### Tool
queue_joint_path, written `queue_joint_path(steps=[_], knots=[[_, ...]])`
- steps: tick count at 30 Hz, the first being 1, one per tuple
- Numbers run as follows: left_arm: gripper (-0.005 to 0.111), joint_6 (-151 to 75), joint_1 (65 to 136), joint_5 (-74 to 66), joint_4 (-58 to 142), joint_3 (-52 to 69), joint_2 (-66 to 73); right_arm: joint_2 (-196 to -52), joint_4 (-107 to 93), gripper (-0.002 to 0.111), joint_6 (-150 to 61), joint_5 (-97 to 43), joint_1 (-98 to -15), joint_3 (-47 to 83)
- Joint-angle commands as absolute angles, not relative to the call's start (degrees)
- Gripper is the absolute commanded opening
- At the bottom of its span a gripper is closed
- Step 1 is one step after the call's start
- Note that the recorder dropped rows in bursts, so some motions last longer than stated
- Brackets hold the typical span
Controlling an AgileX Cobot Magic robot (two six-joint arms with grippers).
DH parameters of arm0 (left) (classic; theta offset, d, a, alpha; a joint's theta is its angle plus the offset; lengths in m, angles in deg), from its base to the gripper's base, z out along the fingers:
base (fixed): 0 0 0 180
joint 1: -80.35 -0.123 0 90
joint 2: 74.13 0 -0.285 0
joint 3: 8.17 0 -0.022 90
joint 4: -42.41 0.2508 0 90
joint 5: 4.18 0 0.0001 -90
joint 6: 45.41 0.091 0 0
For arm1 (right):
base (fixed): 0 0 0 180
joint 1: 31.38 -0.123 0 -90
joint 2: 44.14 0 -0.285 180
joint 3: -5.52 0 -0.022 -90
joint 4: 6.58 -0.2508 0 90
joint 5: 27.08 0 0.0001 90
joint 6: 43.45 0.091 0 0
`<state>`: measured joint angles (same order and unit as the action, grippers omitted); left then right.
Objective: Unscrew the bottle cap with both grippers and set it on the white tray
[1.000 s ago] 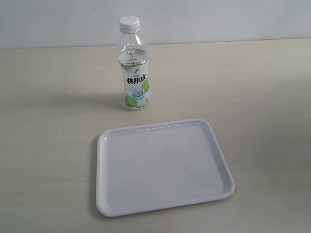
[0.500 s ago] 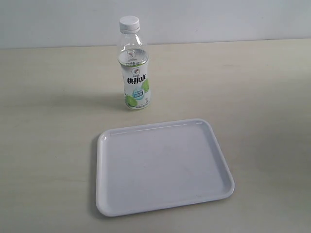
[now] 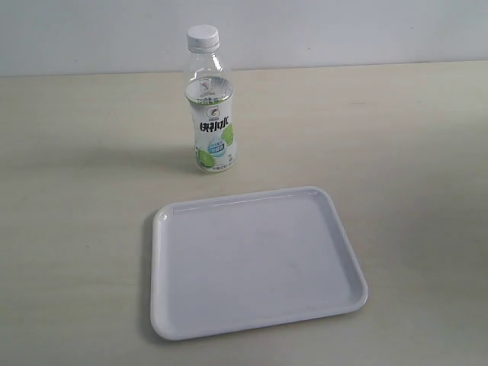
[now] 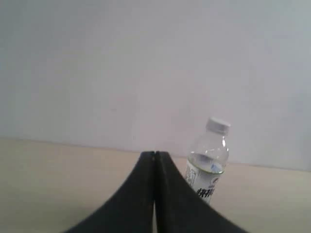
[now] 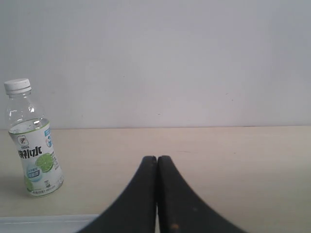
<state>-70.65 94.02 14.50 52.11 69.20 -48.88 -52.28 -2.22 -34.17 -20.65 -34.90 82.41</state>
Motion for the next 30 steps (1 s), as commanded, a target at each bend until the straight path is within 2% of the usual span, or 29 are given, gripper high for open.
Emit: queue_joint_path(steps=[1, 7, 11, 14, 20, 30], knots=[[0.000, -69.6, 94.0, 15.5, 52.3, 69.0, -41.0, -51.9, -1.7, 0.000, -34.2, -20.8, -34.6, 82.7], [0.000, -68.3, 94.0, 21.9, 52.3, 62.1, -22.2, -51.9, -1.7, 0.000, -34.2, -20.8, -34.6, 82.7], [0.000, -66.6, 94.0, 25.4, 52.7, 56.4, -3.8, -51.9, -1.9, 0.000, -34.2, -20.8, -34.6, 82.7], [0.000, -68.7, 94.0, 27.3, 59.5, 52.0, 6.2, -51.9, -1.9, 0.000, -34.2, -20.8, -34.6, 82.7], [0.000, -69.6, 94.0, 55.6, 65.5, 51.2, 22.4, -51.9, -1.9, 0.000, -34.2, -20.8, -34.6, 82.7], [0.000, -66.4, 94.0, 59.0, 90.6, 32.4, 44.0, -51.9, -2.0, 0.000, -34.2, -20.8, -34.6, 82.7]])
